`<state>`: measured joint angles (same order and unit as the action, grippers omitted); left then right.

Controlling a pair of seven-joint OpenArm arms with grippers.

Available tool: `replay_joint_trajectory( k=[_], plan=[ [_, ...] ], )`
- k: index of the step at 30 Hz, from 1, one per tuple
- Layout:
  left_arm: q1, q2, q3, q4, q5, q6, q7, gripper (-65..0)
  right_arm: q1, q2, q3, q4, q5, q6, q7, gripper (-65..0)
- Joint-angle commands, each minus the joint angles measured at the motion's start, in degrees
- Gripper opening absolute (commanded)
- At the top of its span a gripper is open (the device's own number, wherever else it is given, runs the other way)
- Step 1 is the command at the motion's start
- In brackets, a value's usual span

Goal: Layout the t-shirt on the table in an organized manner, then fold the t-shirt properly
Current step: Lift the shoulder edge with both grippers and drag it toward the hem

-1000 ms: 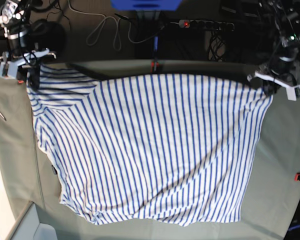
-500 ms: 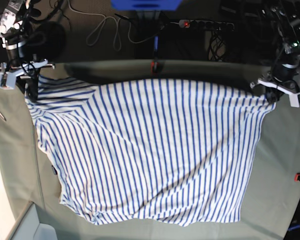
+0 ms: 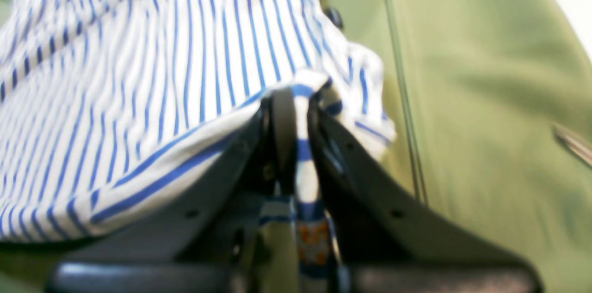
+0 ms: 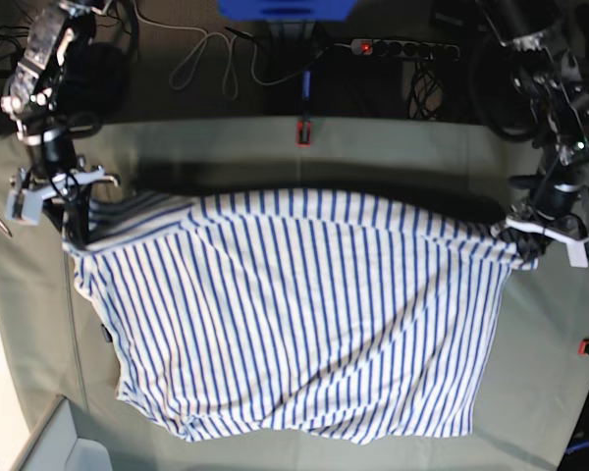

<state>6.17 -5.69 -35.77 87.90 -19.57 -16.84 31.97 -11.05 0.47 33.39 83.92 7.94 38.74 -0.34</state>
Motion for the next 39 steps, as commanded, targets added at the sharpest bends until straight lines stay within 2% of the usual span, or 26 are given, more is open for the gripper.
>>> replay_joint_trajectory(
  k=[1,10,15,24,30,35,39],
  plan=[
    [-0.5,-0.59,-0.23,0.23,-0.16,-0.08,-0.98,-64.8,0.72,1.16,0.24,0.52,1.24,1.26,1.79,-65.0],
    [-6.75,-2.35,-0.23,-4.69,-0.16,-0.08,-0.98,-64.8,7.93,5.02,-2.13,-6.78,1.24,1.26,1.79,-65.0],
    [-6.31,-2.44,-0.41,-0.91,-0.43,-0.08,-0.98,-64.8,8.37,5.29,-1.87,-4.93,1.24,1.26,1.79,-65.0],
    [4.95,-1.82,-0.76,11.57,-0.78,0.09,-0.98,-64.8,-3.94,4.85,-1.69,4.92,1.59,1.26,2.23,-65.0],
    [11.54,-2.09,-1.2,12.45,-0.78,-0.08,-0.98,-64.8,-10.89,4.85,-0.11,5.53,1.86,1.26,2.4,-65.0],
    [15.41,-1.73,-4.1,12.45,-0.78,-0.17,-0.98,-64.8,-14.49,5.29,3.05,5.53,6.78,1.26,2.4,-65.0],
    [18.22,-1.73,-4.28,12.45,-0.78,-0.26,-1.06,-64.8,-17.04,5.2,4.02,5.53,7.04,1.26,2.4,-65.0]
  ],
)
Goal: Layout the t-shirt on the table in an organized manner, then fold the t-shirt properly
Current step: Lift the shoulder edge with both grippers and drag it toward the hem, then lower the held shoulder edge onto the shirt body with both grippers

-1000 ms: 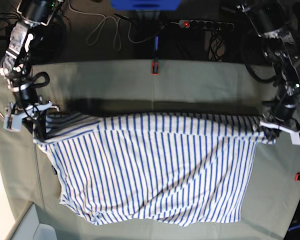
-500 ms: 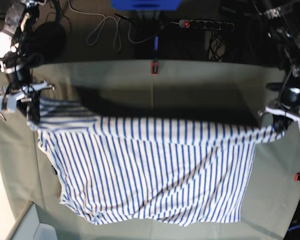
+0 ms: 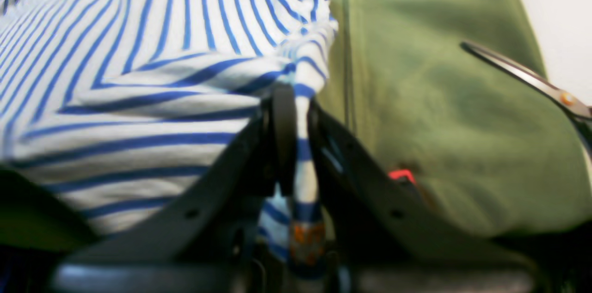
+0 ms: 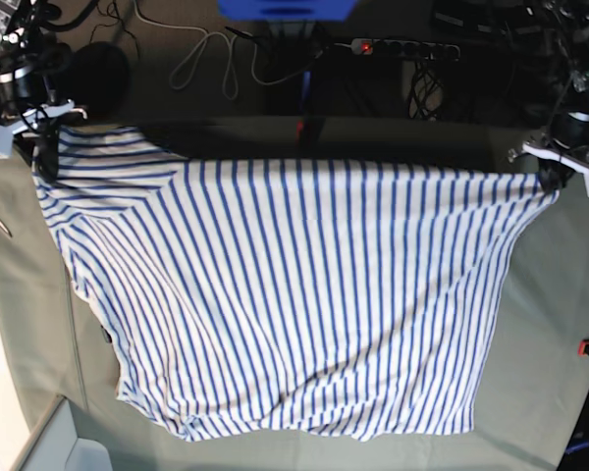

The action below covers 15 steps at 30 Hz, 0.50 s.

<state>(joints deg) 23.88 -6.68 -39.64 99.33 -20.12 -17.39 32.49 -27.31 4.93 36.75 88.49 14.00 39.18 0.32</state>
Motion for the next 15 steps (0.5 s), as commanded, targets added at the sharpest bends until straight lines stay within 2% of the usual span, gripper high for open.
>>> replay_joint_trajectory(
  k=[1,15],
  plan=[
    [1.04,-0.75,-0.76,1.02,-0.23,0.29,-1.59,-64.8,-1.39,0.74,0.48,0.96,0.99,0.82,1.75,-65.0],
    [3.95,0.3,-3.83,1.02,-0.32,0.2,-1.59,-64.8,-6.32,0.39,0.57,0.96,1.08,0.82,1.84,-65.0]
  ],
)
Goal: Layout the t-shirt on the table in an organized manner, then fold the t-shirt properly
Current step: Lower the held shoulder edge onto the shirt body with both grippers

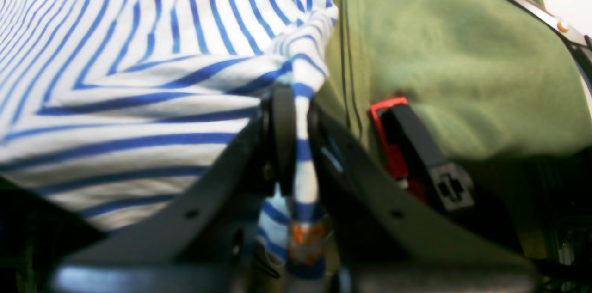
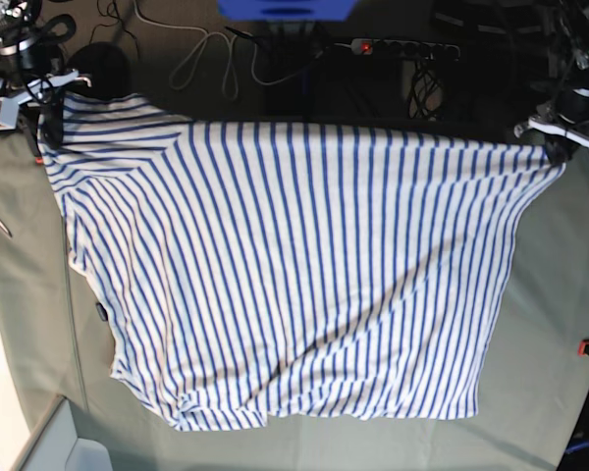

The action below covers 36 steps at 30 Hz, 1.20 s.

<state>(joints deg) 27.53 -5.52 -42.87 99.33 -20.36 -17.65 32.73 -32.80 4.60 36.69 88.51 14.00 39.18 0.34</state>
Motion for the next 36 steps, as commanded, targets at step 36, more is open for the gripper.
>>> replay_joint_trajectory(
  k=[36],
  plan=[
    [-22.21,-1.38,4.76,-11.28,0.62,0.64,-1.74,-64.8,28.44,0.28,0.28,-15.85,-11.85,0.82,7.79,-65.0]
  ],
)
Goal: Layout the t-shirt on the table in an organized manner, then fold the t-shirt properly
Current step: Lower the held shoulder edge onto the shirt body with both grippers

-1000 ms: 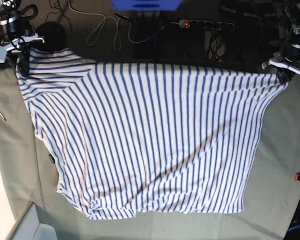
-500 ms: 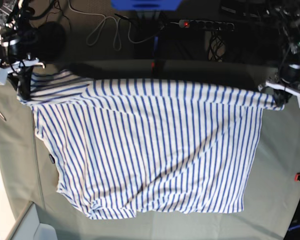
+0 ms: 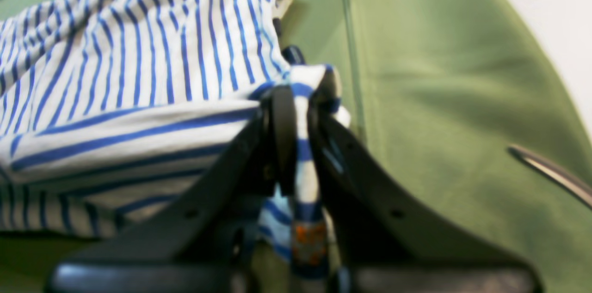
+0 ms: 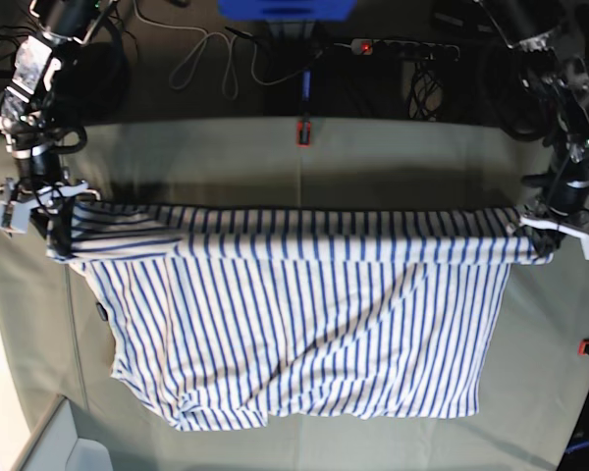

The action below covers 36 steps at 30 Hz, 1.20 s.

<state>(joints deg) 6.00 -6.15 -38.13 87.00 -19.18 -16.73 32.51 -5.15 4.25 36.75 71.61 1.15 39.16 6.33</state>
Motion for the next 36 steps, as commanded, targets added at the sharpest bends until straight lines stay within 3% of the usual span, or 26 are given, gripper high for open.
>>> replay_joint_trajectory(
  k=[1,11,24,28,36],
  plan=[
    [-1.21,-1.45,0.46,0.08,-0.56,-0.28,-1.52,-64.8,1.85,0.63,0.13,-0.1,0.22,0.84,1.8,-65.0],
    [-9.56,-5.41,4.77,-11.44,-0.56,0.07,-1.96,-64.8,12.75,0.63,-1.1,-8.98,-8.66,0.84,1.98,-65.0],
    [-14.92,-5.5,5.73,-13.02,-0.56,0.16,-1.96,-64.8,20.84,3.44,-1.46,-18.65,-8.84,0.84,1.8,-65.0],
    [-14.92,-5.85,8.81,-13.11,-0.56,0.25,-2.05,-64.8,21.1,3.88,-1.46,-19.44,-8.84,0.84,1.8,-65.0],
    [-15.98,-5.85,8.81,-13.11,-0.56,0.34,-2.05,-64.8,21.1,3.88,-2.33,-19.44,-8.84,0.84,1.8,-65.0]
  ],
)
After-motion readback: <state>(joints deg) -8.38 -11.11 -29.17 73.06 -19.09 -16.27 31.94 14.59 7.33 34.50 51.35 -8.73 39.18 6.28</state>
